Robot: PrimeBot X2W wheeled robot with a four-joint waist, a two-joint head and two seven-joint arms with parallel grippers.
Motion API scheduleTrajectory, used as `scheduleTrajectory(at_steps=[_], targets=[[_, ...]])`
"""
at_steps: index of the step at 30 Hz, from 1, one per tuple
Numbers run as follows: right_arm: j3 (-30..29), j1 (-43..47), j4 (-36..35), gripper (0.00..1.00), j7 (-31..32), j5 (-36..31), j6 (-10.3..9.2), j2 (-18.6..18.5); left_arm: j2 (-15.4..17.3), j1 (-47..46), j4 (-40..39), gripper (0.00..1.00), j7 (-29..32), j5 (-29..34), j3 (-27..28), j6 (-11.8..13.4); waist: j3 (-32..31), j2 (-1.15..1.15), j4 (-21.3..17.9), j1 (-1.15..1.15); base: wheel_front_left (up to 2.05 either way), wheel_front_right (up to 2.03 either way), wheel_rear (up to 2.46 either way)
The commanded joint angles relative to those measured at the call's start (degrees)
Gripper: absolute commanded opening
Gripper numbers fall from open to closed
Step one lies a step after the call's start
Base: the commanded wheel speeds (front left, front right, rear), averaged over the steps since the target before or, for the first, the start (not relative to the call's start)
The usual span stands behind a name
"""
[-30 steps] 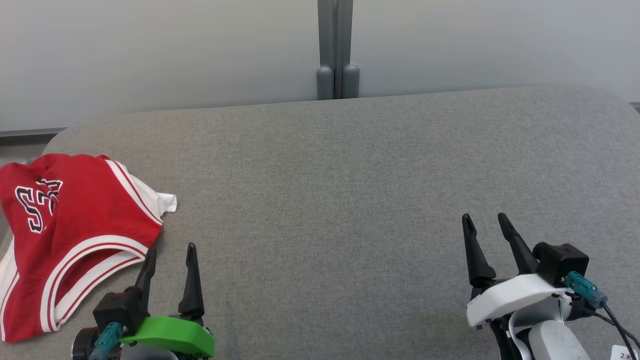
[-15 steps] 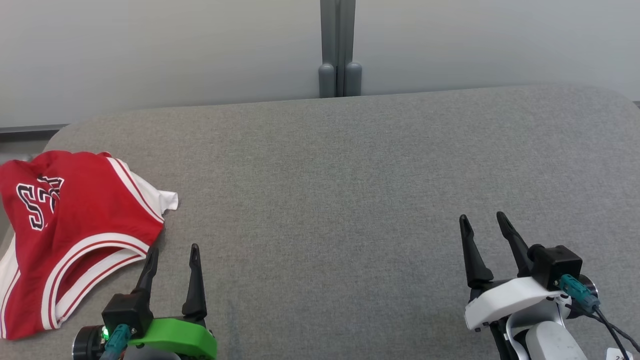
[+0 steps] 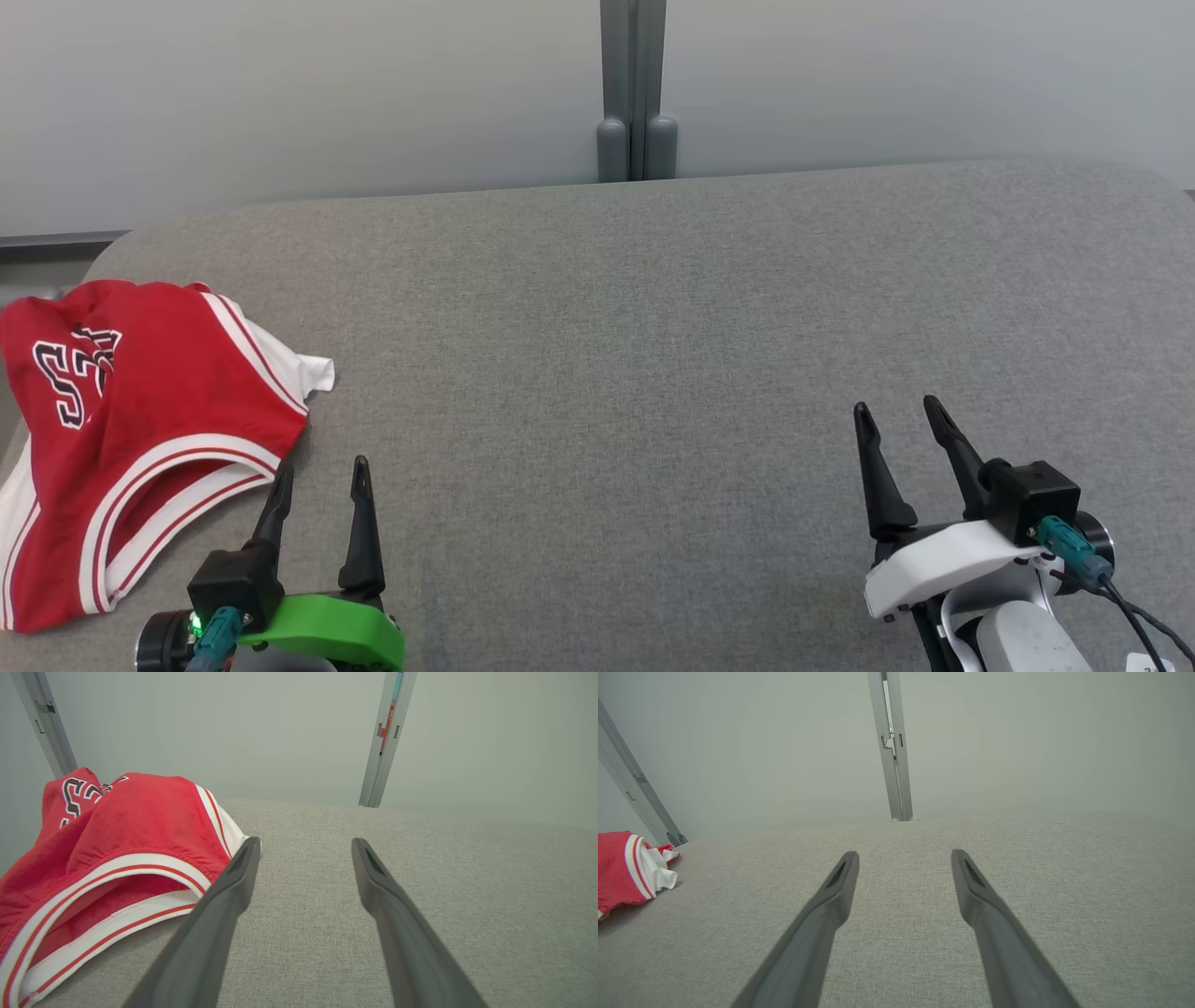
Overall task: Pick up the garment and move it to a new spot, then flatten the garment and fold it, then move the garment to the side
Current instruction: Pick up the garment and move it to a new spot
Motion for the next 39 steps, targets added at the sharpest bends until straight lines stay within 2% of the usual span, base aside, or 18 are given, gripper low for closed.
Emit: scheduleTrajectory(at_steps=[1, 8, 21, 29, 39], targets=[[-0.17, -0.36, 0.16, 1.00, -0.36, -0.19, 0.00, -0.24, 0.20, -0.81, 0.11, 1.00, -0.29, -0.07, 0.00, 0.32, -0.07, 0.00, 0.17, 0.00, 0.00, 0.00, 0.00], [-0.37, 0.12, -0.25, 1.00, -0.26, -0.78, 0.00, -0.21, 0.45, -1.07, 0.02, 1.00, -0.31, 0.31, -0.50, 0.73, -0.08, 0.00, 4.30, 0.00, 0.00, 0.00, 0.00], [0.06, 1.16, -0.21, 1.00, -0.20, -0.51, 0.00, -0.22, 2.23, 1.22, -1.81, 1.00, 0.47, 0.11, 0.13, 1.94, -1.38, 0.00, 18.91, 0.00, 0.00, 0.00, 0.00], [1.20, 1.54, 0.22, 1.00, -0.54, 0.41, 0.00, -0.23, 3.64, 2.82, -3.53, 1.00, 1.62, -0.34, 0.63, 2.48, -2.17, 0.00, 25.77, 0.00, 0.00, 0.00, 0.00], [3.43, -1.16, 0.64, 1.00, 0.10, -0.26, 0.00, -0.25, 3.50, 4.54, -5.97, 1.00, 1.39, -1.48, 1.69, 3.94, -0.19, 0.00, 27.76, 0.00, 0.00, 0.00, 0.00]])
